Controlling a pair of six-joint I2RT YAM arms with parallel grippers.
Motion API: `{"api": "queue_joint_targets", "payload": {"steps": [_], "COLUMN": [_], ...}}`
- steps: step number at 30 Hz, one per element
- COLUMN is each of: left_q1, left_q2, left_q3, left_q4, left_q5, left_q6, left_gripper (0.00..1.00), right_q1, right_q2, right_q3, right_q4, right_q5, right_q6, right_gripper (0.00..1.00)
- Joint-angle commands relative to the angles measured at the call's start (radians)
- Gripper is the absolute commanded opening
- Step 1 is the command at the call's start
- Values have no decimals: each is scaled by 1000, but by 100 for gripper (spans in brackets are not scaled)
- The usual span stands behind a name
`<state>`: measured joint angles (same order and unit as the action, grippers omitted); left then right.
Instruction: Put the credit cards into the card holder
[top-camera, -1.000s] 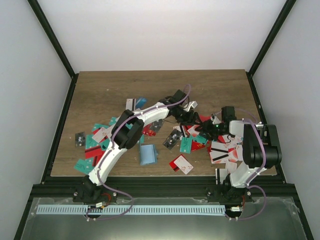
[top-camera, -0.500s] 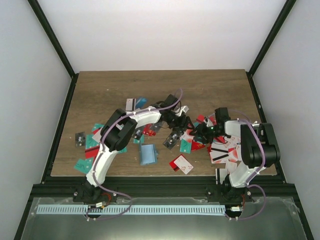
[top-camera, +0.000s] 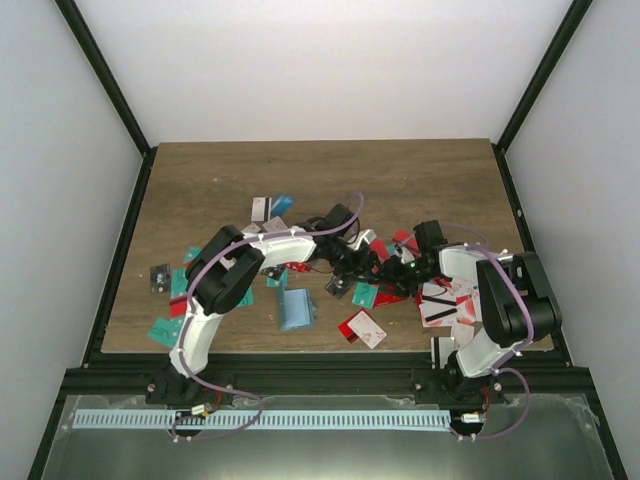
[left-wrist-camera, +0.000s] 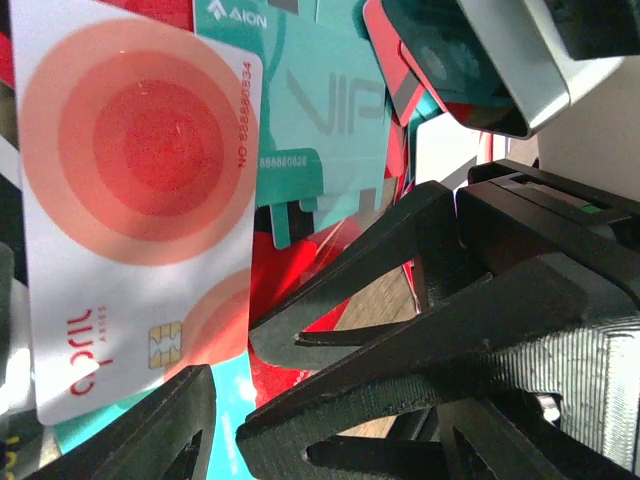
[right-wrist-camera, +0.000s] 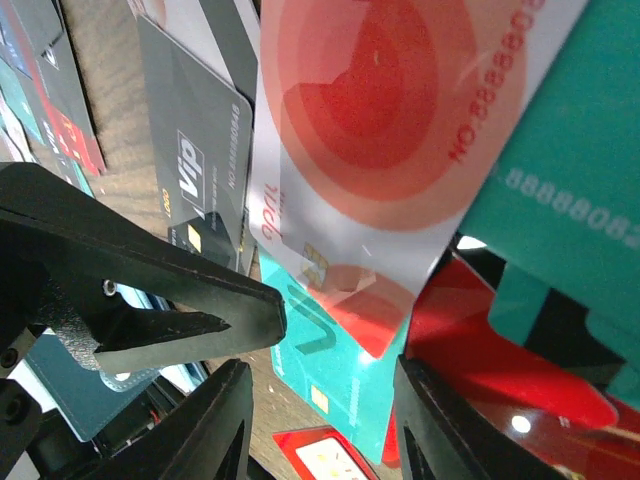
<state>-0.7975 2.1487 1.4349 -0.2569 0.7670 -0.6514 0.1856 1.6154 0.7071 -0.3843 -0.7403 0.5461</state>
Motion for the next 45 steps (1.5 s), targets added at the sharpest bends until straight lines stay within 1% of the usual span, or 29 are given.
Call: {"api": "queue_joint_targets", "payload": {"steps": [1, 5, 7, 10, 14, 18, 24, 29, 37, 41, 45], "left_q1": [-84, -81, -73, -65, -59, -49, -28, -28, -9, 5, 10], "left_q2": [-32, -73, -80, -65, 7, 65, 126, 146, 87, 112, 161], "left_q3": [-45, -34, -9, 58, 180, 285, 353, 375, 374, 388, 440], "left_q4": [-84, -111, -135, -193, -308, -371, -412, -439, -431, -430, -446], "left_q5": [96, 30, -27, -116, -195, -227, -254, -284, -328, -348, -364], "left_q6": [34, 59, 70, 104, 181, 224, 249, 276, 256, 255, 264], "left_gripper": [62, 62, 64, 65, 66, 67, 67, 68, 70, 71, 71], "right_q1": [2, 3, 3, 2, -1, -5, -9, -10, -9, -9, -9], "right_q2": [2, -63, -94, -116, -109, -111, -86, -58, -99, -83, -68], "right_q3": [-42, -37, -35, -34, -36, -33, -17, -25, -20, -24, -27], "right_q4": [-25, -66, -76, -64, -29, 16, 47, 65, 43, 58, 66], "right_q5": [211, 247, 268, 287, 277, 268, 261, 233, 222, 219, 220], "right_q6": [29, 29, 35, 54, 81, 106, 137, 151, 146, 142, 136], "right_gripper": [42, 44, 45, 46, 46, 46, 46, 45, 45, 45, 44]}}
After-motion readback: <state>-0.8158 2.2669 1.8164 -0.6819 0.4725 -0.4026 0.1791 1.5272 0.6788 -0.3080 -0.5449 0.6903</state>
